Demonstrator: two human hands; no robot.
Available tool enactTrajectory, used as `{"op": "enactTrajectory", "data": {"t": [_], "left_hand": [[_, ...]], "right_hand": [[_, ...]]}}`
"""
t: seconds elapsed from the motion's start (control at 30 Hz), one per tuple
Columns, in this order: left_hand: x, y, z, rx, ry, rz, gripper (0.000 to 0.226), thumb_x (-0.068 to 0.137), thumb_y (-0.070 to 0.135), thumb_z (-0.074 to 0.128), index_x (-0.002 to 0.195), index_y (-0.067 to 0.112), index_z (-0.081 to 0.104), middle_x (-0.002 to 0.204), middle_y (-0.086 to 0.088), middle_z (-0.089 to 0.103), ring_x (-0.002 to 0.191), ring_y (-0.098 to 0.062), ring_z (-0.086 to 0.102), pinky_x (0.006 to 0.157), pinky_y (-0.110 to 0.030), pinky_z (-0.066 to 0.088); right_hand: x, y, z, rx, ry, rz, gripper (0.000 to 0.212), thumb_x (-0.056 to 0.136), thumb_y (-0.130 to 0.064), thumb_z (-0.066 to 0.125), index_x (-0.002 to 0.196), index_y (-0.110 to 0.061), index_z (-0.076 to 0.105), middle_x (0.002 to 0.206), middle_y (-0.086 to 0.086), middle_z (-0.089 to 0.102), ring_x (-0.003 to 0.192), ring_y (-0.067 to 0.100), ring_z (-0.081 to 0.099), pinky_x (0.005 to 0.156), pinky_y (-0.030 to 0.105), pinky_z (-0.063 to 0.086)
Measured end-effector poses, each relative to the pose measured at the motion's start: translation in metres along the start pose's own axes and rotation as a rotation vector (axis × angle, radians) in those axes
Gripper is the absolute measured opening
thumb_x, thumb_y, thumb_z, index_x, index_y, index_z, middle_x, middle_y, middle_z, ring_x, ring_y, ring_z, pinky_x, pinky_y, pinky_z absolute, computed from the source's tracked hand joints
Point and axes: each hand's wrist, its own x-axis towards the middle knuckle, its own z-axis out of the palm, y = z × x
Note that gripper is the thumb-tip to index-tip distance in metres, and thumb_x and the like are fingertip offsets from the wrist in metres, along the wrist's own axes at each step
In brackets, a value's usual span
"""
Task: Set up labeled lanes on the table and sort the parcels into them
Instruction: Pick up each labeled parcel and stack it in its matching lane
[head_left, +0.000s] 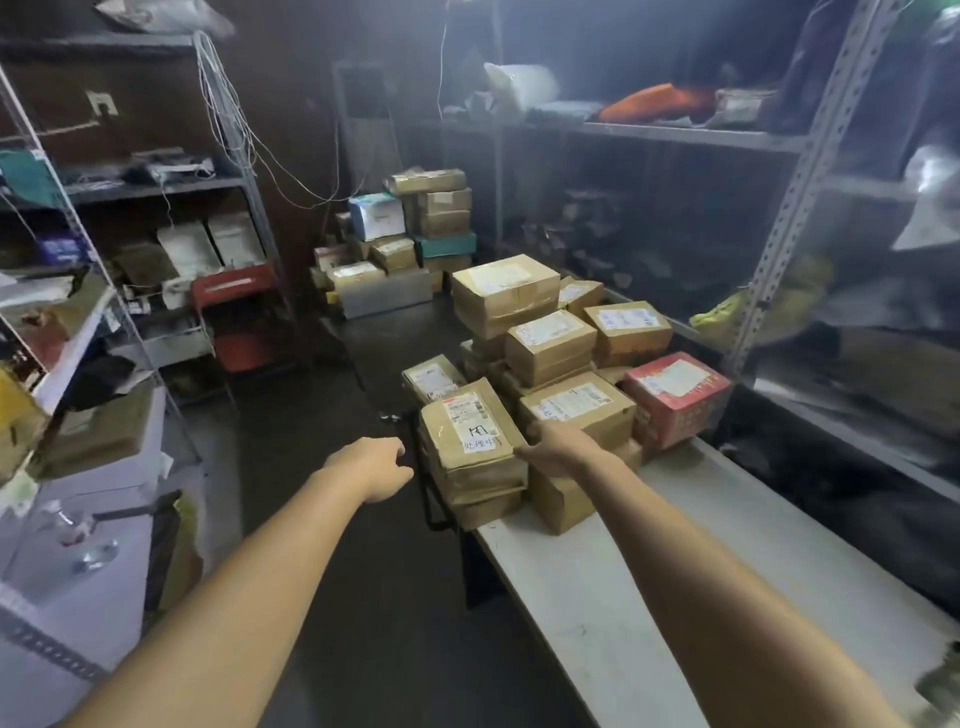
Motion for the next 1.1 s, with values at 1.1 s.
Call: {"op": "enactTrajectory", "data": {"t": [1.1], "left_hand": [[0.246,-0.023,0.054,-0.918,-0.451,0.021,0.058,0.095,0.016,0.058,0.139,0.04,0.029,0.126,0.001,0.059,0.111,-0.025,0.06,0.091,-0.056,0.054]], "right_hand": [[0.18,-0.042,0.102,0.695,0.091,0.577,0.041,0.078,-0.015,0.079,0.111,-0.024,0.056,0.111,-0.002,0.068,0.104,0.023,0.065,0.093,0.046,0.055]]}}
